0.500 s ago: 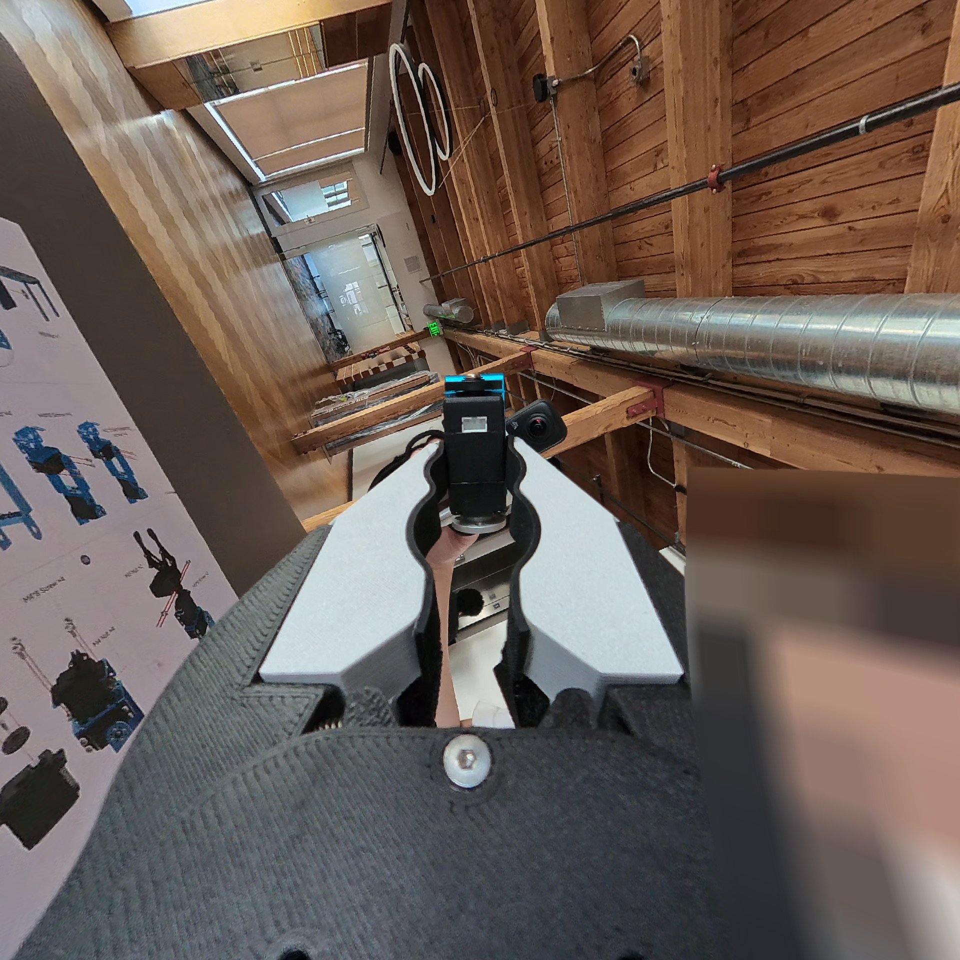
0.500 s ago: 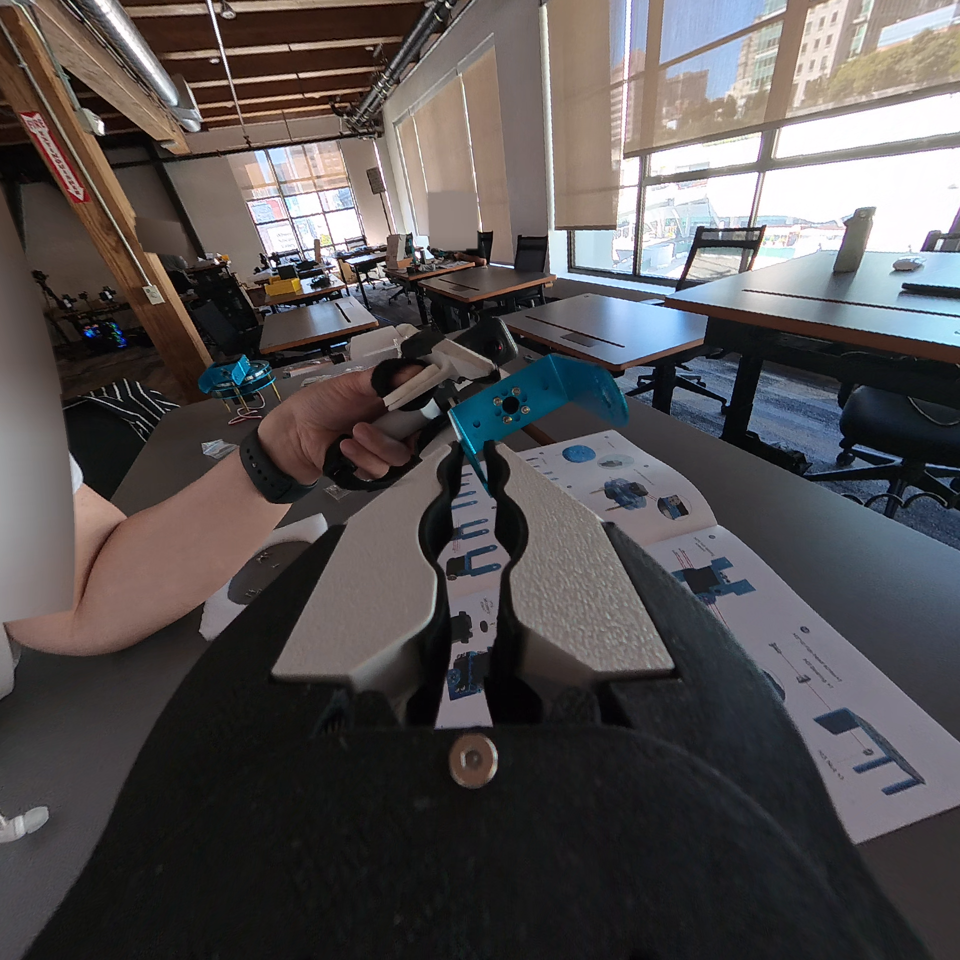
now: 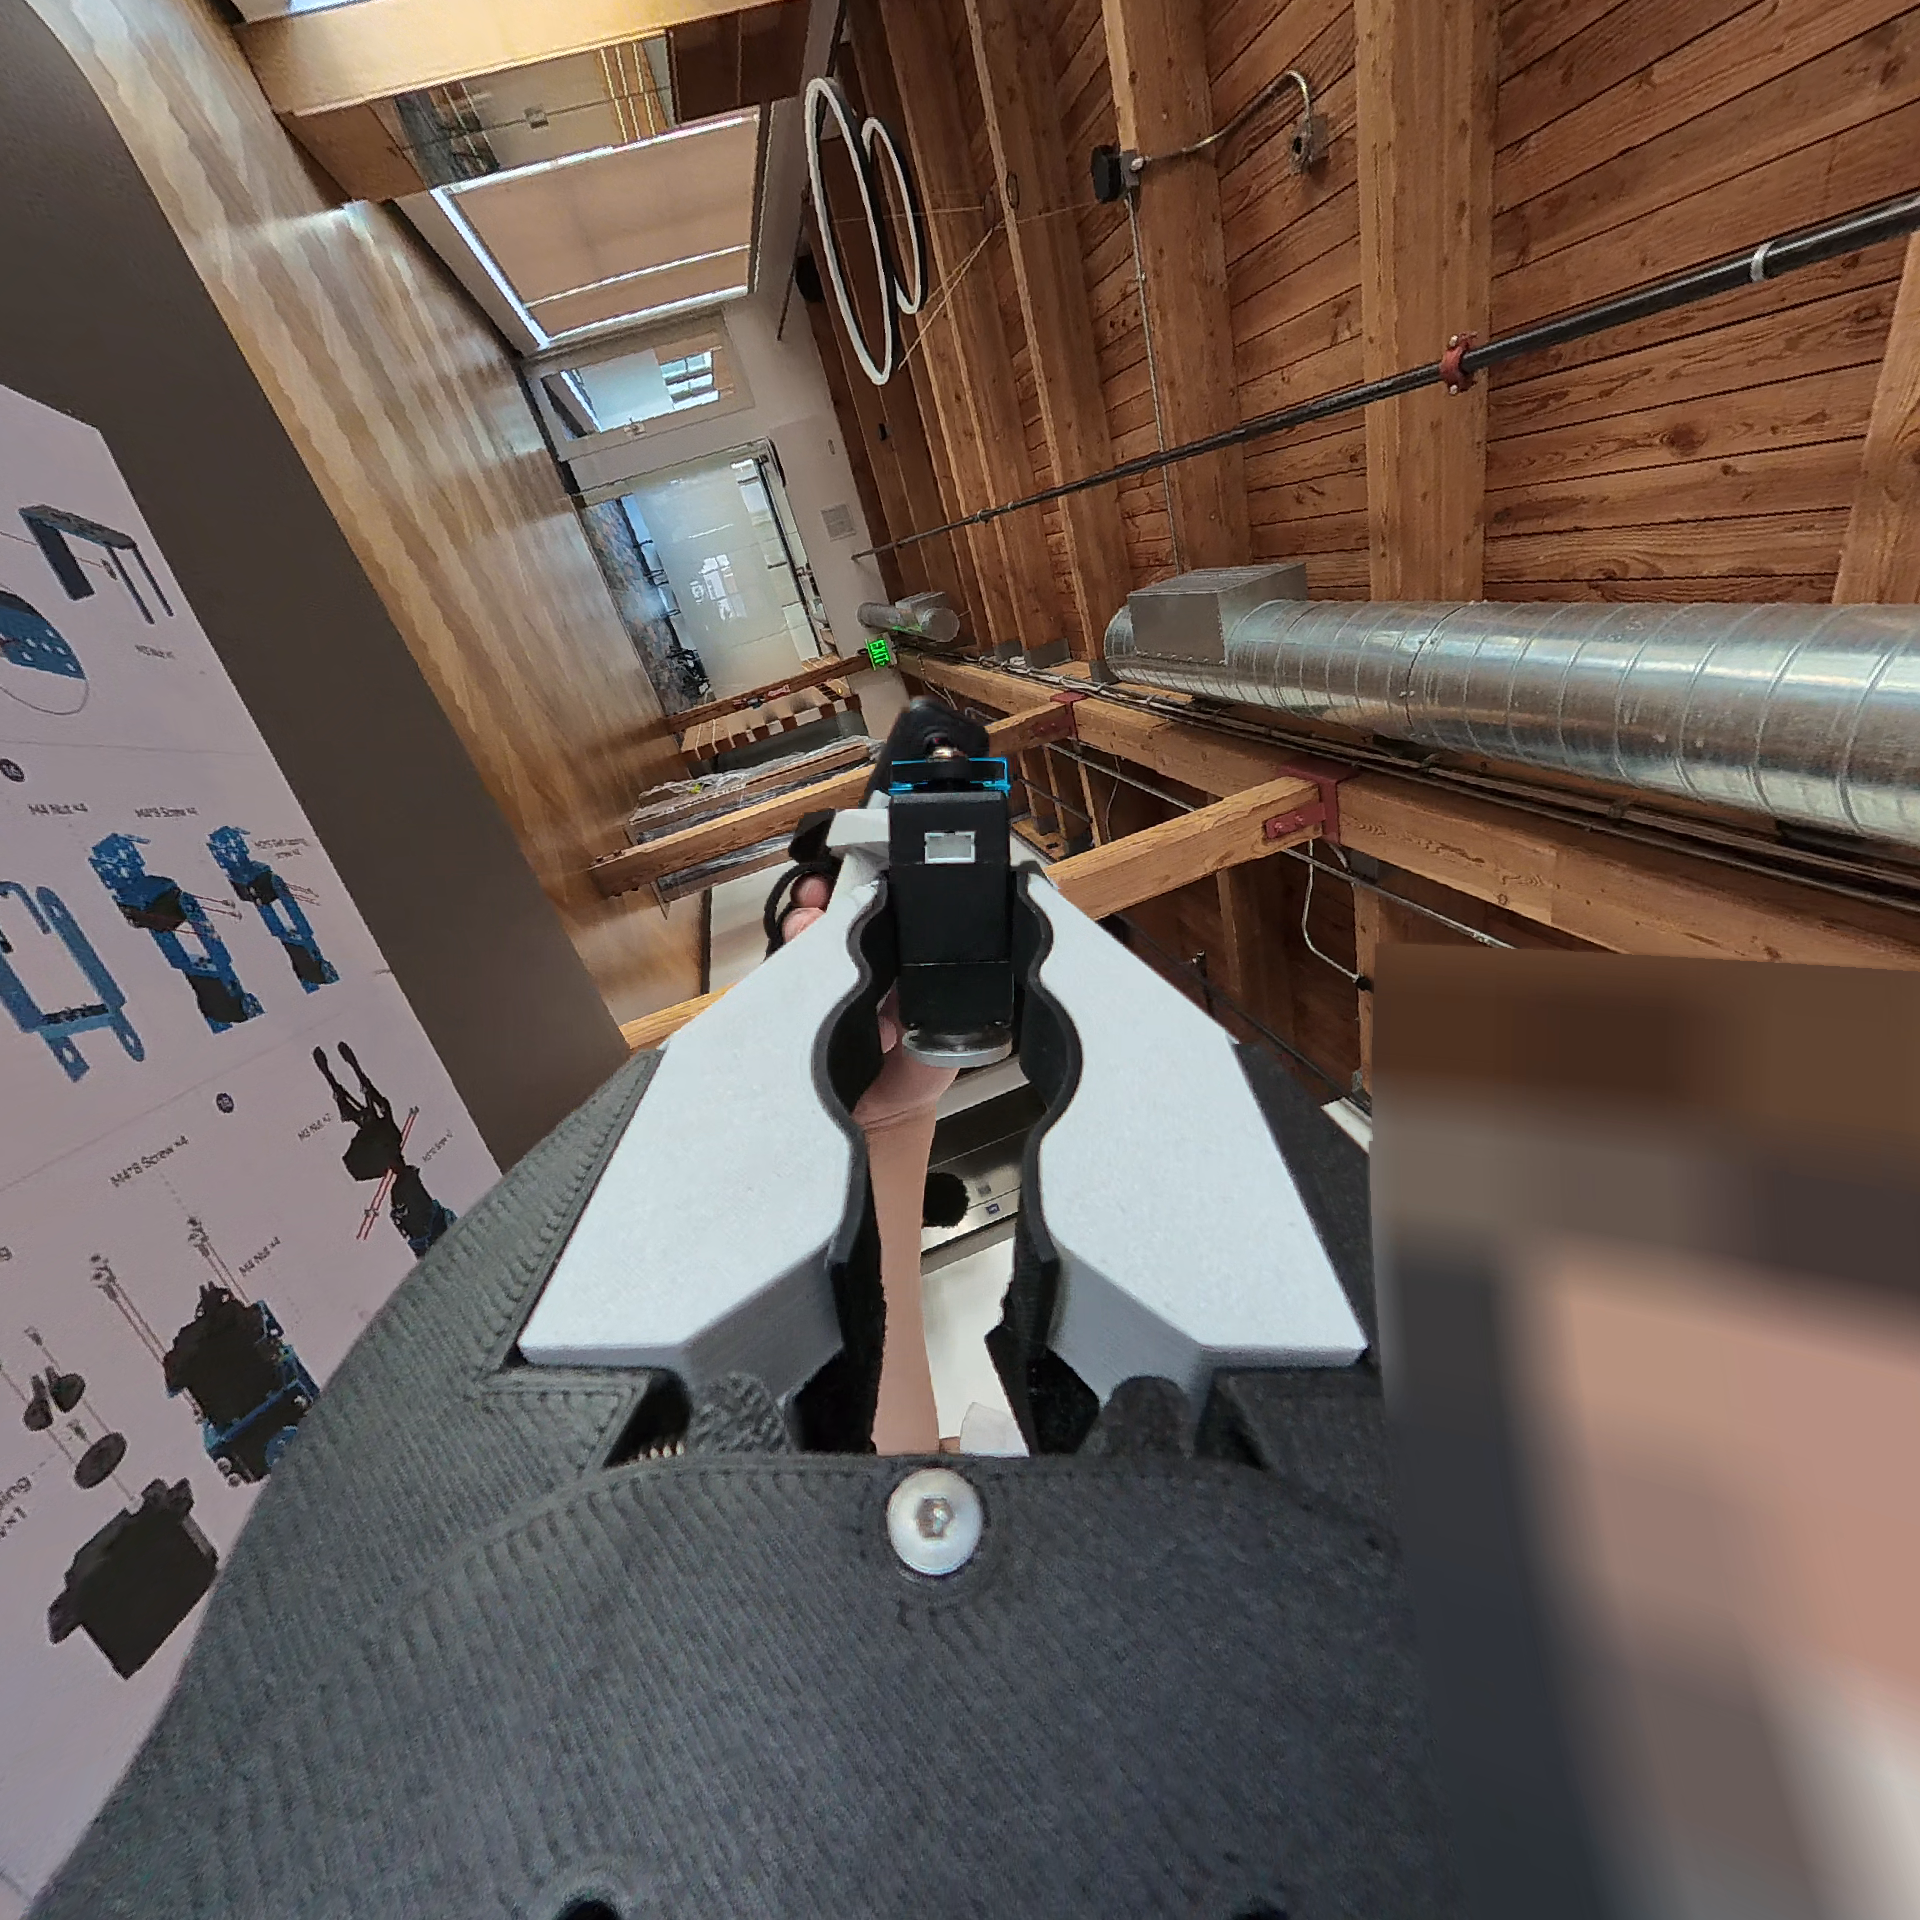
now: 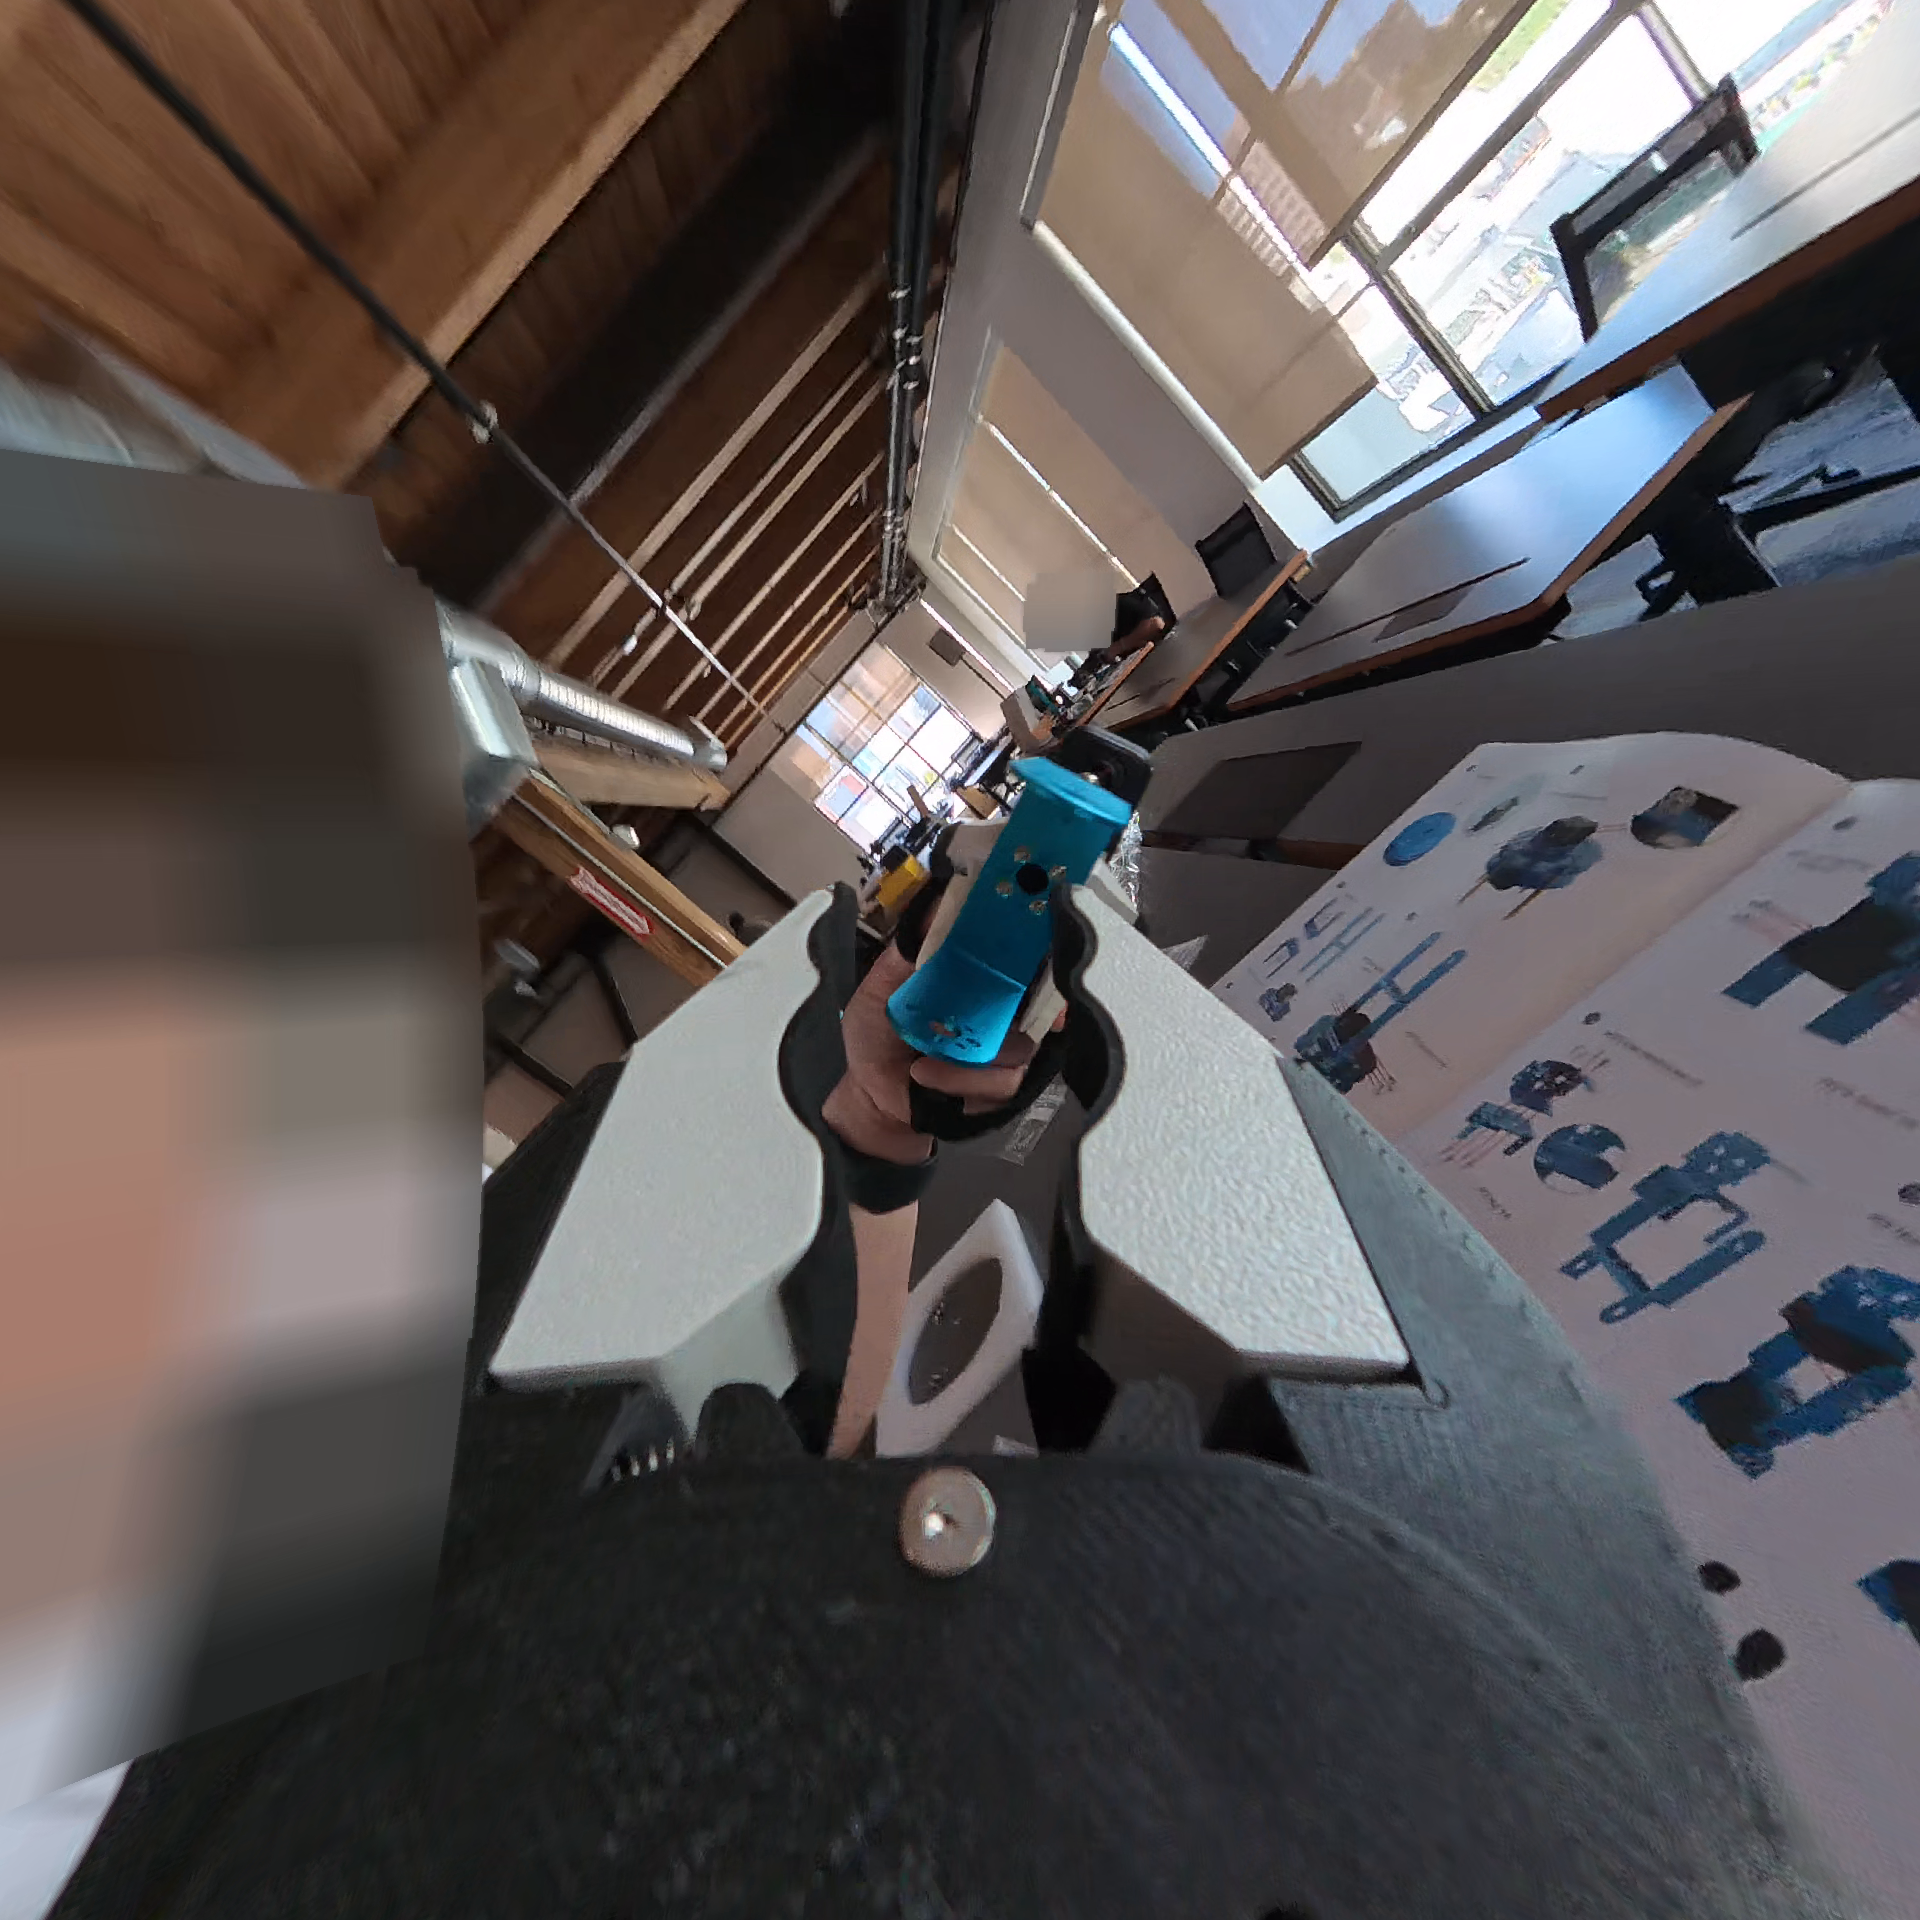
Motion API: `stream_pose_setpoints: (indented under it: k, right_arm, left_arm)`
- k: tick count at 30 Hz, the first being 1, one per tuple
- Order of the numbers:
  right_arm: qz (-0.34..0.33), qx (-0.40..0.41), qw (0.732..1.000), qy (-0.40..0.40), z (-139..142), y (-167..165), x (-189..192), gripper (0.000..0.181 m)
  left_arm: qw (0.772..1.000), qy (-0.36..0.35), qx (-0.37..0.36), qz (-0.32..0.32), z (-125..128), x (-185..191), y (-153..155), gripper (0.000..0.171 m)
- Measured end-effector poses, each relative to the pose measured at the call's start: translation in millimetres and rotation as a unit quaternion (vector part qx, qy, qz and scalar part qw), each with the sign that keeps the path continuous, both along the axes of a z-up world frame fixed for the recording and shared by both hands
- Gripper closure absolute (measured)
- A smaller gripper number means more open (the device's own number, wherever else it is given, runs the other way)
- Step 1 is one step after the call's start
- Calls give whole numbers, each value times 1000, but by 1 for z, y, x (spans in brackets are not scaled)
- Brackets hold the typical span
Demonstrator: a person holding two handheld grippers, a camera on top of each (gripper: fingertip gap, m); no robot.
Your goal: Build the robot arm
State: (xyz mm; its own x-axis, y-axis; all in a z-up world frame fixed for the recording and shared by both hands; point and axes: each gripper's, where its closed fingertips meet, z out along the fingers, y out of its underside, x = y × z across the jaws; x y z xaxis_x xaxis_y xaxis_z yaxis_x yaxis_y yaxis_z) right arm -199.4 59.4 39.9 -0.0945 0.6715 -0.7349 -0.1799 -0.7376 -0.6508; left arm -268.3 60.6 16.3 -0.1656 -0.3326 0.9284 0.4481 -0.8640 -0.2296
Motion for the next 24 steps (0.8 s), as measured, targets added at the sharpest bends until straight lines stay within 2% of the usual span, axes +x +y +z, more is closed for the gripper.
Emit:
stream_pose_setpoints:
  k: [2, 4, 9, 12, 18, 24]
  right_arm:
    - [-11, -28, 999, -12, -7, 7, 2, 145]
    - [-18, -51, 998, -9, -8, 11, 3, 154]
    - [-18, -109, 992, -56, -31, 15, 0, 145]
    - [-16, -129, 991, -42, -33, 18, -2, 144]
    - [7, -144, 988, -59, -43, 12, -15, 140]
    - [49, -143, 987, -57, -41, -1, -29, 144]
  left_arm:
    - [1000, 9, 4, 2, 0, 1, 0, 151]
    - [1000, 20, 8, 3, 0, 3, -1, 151]
    - [999, 42, 6, 10, -4, 6, 1, 151]
    - [999, 45, 3, 6, -7, 9, 1, 151]
    - [998, 67, 1, -7, -12, 21, -1, 151]
    - [997, 79, -4, -22, -18, 33, -2, 151]
